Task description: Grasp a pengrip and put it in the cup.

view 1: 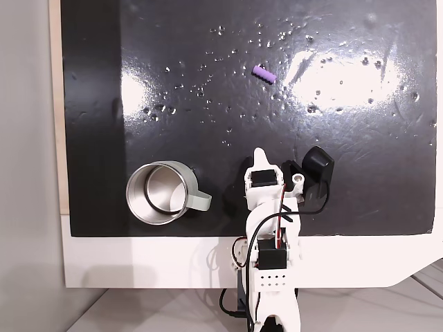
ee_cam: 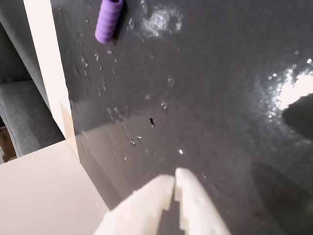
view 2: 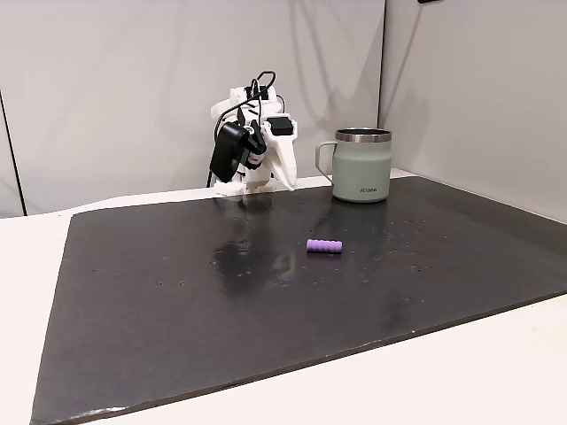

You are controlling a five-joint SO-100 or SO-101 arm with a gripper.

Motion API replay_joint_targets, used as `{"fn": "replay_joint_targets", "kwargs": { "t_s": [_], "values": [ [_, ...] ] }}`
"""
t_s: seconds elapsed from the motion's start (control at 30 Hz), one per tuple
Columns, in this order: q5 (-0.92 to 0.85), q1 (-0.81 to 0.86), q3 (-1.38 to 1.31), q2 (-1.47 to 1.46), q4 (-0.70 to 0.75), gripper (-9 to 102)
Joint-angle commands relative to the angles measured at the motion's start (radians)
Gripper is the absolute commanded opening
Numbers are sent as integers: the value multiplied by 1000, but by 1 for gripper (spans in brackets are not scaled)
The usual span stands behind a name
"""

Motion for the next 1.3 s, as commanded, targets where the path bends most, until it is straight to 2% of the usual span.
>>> {"fn": "replay_joint_targets", "kwargs": {
  "t_s": [0.0,0.27,0.47,0.83,1.27],
  "values": [
    [9,5,-6,11,-43,0],
    [-9,-12,-6,12,-61,0],
    [-64,32,-124,-46,-55,0],
    [117,-37,-626,-581,-52,2],
    [420,-12,-1331,-1290,206,8]
  ]
}}
